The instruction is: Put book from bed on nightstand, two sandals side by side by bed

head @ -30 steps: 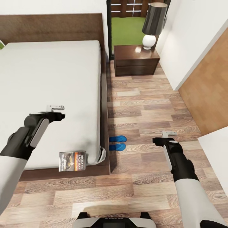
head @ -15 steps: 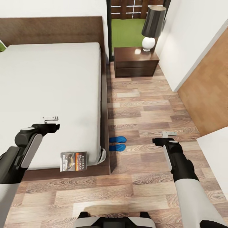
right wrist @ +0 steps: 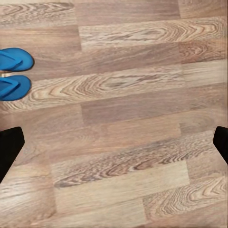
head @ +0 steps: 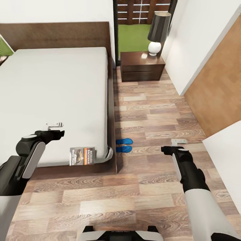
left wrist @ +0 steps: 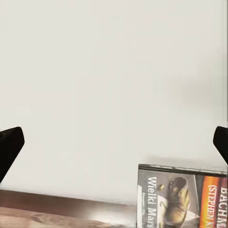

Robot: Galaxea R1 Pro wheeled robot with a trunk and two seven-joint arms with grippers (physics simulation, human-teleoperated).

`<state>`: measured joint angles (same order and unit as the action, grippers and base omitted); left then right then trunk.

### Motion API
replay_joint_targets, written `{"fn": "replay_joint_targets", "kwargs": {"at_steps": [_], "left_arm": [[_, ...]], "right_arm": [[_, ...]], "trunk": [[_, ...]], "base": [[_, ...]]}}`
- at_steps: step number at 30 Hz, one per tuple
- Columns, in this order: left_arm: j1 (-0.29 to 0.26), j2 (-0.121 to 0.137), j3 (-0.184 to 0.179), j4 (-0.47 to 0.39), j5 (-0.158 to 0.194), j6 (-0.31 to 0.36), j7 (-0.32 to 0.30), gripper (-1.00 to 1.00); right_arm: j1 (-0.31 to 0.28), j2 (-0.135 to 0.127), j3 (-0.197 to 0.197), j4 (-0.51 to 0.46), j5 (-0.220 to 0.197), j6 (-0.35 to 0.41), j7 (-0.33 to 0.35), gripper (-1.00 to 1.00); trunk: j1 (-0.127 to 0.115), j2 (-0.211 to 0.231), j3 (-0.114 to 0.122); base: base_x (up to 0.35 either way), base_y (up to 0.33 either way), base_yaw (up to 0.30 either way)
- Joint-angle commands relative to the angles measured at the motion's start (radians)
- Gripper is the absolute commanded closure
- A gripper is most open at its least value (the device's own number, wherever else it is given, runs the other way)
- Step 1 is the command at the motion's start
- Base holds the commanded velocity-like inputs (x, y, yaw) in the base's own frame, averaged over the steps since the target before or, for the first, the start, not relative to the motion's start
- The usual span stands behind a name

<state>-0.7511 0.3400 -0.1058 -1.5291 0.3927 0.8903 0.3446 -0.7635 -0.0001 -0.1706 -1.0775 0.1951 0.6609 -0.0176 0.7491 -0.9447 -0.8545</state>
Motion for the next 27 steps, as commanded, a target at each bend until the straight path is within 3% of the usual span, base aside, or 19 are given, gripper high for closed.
{"fn": "replay_joint_targets", "kwargs": {"at_steps": [1, 17, 27], "left_arm": [[-0.001, 0.001, -0.002, -0.001, 0.011, 0.002, 0.01, -1.0], [0.01, -0.009, -0.003, -0.003, 0.018, 0.0, 0.008, -1.0], [0.092, -0.048, -0.003, -0.001, 0.022, -0.01, 0.009, -1.0]], "right_arm": [[0.0, 0.0, 0.0, -0.001, 0.003, 0.005, -0.001, -1.0], [0.0, 0.0, 0.002, 0.001, 0.003, 0.005, -0.001, -1.0], [0.0, 0.0, 0.04, 0.002, 0.002, 0.021, 0.004, -1.0]], "trunk": [[-0.004, 0.007, 0.004], [-0.066, 0.119, 0.08], [-0.104, 0.189, 0.127]], "base": [[-0.341, 0.0, 0.0], [-0.342, 0.0, 0.0], [-0.343, 0.0, 0.061]]}}
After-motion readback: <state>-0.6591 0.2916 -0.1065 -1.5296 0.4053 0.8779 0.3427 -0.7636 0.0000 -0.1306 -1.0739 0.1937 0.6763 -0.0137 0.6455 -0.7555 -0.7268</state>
